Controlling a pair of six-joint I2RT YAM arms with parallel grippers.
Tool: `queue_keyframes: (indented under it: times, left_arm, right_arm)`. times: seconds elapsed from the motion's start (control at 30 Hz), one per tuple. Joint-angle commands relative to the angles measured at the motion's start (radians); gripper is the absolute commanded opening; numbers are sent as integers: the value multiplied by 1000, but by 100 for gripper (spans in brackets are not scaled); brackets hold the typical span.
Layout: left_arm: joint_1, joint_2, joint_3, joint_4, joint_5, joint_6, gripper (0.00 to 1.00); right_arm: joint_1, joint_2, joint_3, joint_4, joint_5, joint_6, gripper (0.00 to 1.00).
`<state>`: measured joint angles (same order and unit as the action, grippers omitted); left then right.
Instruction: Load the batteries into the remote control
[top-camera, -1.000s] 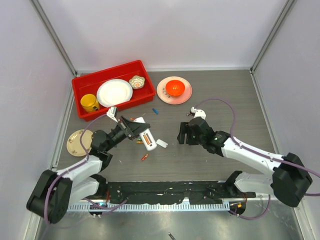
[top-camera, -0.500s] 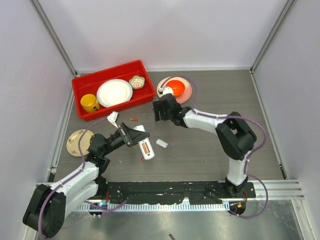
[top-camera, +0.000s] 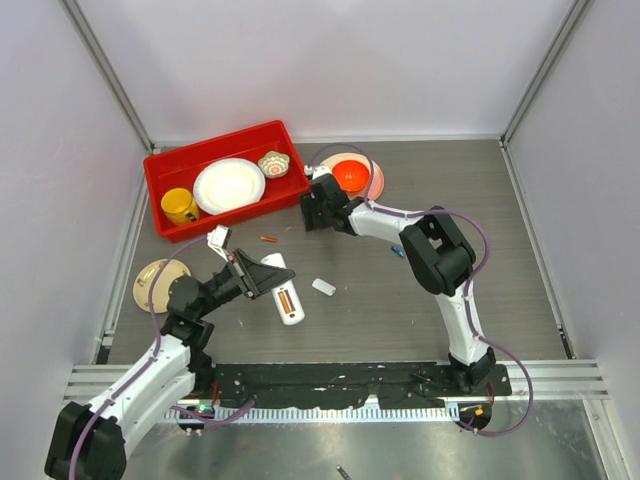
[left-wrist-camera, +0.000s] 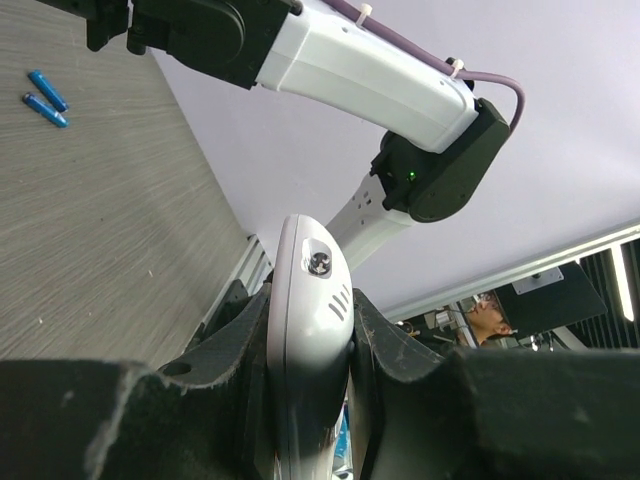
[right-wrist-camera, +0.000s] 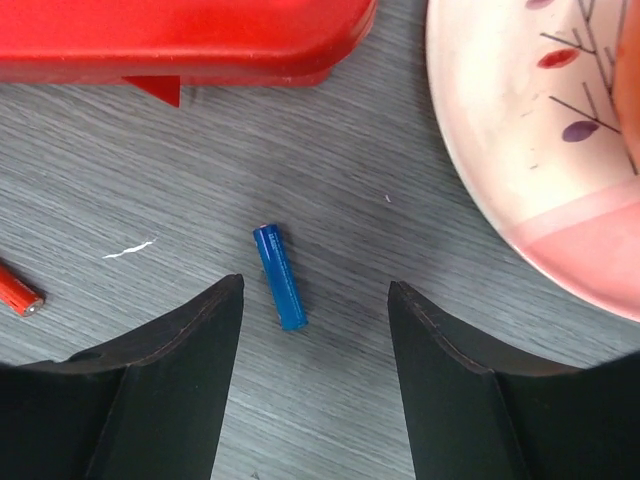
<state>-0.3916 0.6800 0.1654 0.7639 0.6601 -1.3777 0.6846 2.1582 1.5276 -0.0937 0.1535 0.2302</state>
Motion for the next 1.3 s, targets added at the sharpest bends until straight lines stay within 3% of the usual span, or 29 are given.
queue_keyframes:
  times: [0.0, 0.67, 0.83, 0.9, 0.93, 1.13, 1.27]
  left_arm:
    - [5, -5, 2, -6, 15, 12, 0]
    - [5, 21, -17, 29, -1, 2, 0]
    - [5, 18, -18, 31, 1, -1, 0]
    - [5, 12, -20, 31, 4, -1, 0]
    - [7, 9, -20, 31, 6, -1, 0]
    - [5, 22, -1, 23, 15, 11, 0]
    - [5, 47, 5, 41, 26, 6, 0]
  right_arm:
    - [1, 18, 60, -14, -34, -37, 64]
    - [35, 97, 94, -142, -2, -137, 45]
    - [41, 98, 85, -173, 27, -131, 28]
    - [41, 91, 69, -181, 35, -114, 11]
    - [41, 69, 60, -178, 43, -108, 1]
    - [41, -173, -137, -74, 52, 47, 1]
    - [41, -380, -279, -144, 96, 106, 1]
